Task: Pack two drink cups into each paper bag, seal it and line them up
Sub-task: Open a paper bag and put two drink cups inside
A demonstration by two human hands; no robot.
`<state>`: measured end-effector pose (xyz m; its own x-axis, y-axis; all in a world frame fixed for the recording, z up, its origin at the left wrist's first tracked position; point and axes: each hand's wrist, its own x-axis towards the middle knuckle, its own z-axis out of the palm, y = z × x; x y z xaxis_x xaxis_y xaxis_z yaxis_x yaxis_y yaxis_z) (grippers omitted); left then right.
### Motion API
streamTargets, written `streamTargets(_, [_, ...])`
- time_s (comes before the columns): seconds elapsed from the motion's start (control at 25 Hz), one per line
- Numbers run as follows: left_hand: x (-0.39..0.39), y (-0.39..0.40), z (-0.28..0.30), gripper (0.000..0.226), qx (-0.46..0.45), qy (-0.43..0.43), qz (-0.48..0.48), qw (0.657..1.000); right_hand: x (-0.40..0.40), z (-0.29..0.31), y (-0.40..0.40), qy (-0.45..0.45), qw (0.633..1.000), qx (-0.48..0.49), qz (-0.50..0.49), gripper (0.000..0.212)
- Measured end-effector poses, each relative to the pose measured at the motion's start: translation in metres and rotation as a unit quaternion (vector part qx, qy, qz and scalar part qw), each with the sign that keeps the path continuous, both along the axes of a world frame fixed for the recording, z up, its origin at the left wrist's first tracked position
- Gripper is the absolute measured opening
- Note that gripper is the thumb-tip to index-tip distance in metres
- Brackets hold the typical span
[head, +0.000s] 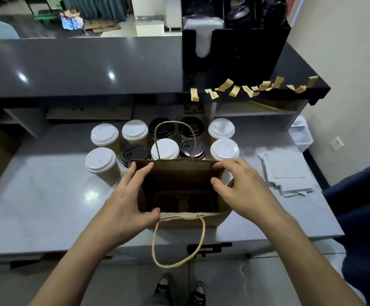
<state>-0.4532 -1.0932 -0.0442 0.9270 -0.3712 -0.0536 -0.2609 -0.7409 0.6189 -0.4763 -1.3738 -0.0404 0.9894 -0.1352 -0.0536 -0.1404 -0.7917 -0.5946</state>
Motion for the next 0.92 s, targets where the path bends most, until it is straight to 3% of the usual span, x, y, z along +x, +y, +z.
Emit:
streamTargets(0.24, [-0.001, -0.004, 0.001, 0.101, 0.008, 0.006, 0.017, 1.0, 0.007, 0.005, -0.003, -0.08, 0.996, 0.044, -0.003, 0.011])
streamTargets(0.4, [-0.001, -0.006, 0.003, 0.102, 0.007, 0.01, 0.024, 1.0, 0.02, 0.011, -0.008, -0.155, 0.982, 0.096, -0.05, 0.013])
streamTargets(0.52, [-0.001, -0.006, 0.004, 0.102, 0.001, 0.011, 0.023, 1.0, 0.039, 0.0, -0.02, -0.142, 0.983, 0.059, -0.096, 0.007])
streamTargets(0.68, [-0.003, -0.006, 0.007, 0.101, 0.005, 0.009, 0.026, 1.0, 0.076, -0.034, -0.025, -0.017, 0.985, -0.109, -0.135, 0.059])
streamTargets(0.8, [-0.004, -0.005, 0.008, 0.1, 0.014, 0.009, 0.029, 0.999, 0.097, -0.056, -0.024, 0.036, 0.98, -0.128, -0.148, 0.089])
streamTargets(0.92, [-0.005, -0.004, 0.007, 0.098, 0.013, 0.003, 0.03, 0.999, 0.11, -0.072, -0.027, 0.05, 0.977, -0.121, -0.166, 0.105])
